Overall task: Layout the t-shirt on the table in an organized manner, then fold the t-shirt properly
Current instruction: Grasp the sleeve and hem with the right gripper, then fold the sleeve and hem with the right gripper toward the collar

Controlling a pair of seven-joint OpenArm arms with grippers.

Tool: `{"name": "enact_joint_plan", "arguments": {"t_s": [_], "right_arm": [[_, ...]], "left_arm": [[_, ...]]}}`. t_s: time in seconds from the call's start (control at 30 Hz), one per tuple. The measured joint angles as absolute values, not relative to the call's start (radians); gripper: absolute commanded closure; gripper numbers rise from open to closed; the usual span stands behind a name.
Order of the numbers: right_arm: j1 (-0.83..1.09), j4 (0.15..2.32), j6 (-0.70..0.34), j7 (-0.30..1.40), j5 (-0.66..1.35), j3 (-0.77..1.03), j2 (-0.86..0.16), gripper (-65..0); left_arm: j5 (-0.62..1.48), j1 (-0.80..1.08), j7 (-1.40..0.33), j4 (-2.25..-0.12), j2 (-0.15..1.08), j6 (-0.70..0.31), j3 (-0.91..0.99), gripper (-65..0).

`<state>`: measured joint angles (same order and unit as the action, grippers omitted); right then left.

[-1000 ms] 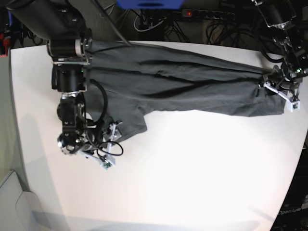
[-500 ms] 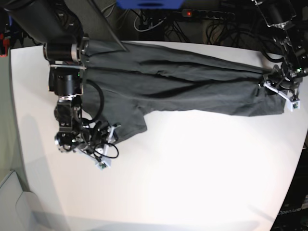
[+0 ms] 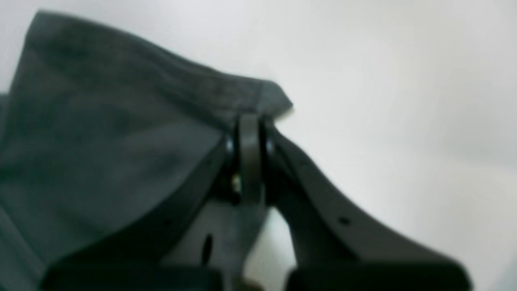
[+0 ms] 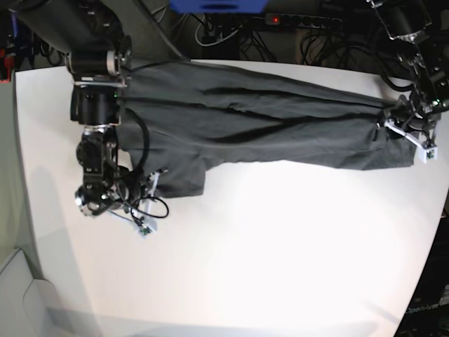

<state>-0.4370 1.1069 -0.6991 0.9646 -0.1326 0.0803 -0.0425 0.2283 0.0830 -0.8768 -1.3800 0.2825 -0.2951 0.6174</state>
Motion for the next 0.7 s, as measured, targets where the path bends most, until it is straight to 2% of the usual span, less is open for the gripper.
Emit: {"name": "enact_joint_plan", "arguments": {"t_s": [0.3, 0.57, 0.7], "right_arm": [[-0.352, 1.509, -0.699, 1.183, -0.116, 0.072, -0.002, 0.0], [-0.236, 1.822, -0.699, 1.385, 0.002, 0.072, -0.027, 0.0], [-0.148, 1.939, -0.699, 1.411, 0.009, 0.071, -0.025, 0.0]], "left_arm": [[0.229, 0.083, -0.874, -1.380, 0.282, -0.295, 0.617, -32.6], [0.229, 0.081, -0.874, -1.379, 0.285, -0.295, 0.614, -32.6], [0.228, 0.080, -0.875, -1.378, 0.285, -0.295, 0.614, -32.6]]}}
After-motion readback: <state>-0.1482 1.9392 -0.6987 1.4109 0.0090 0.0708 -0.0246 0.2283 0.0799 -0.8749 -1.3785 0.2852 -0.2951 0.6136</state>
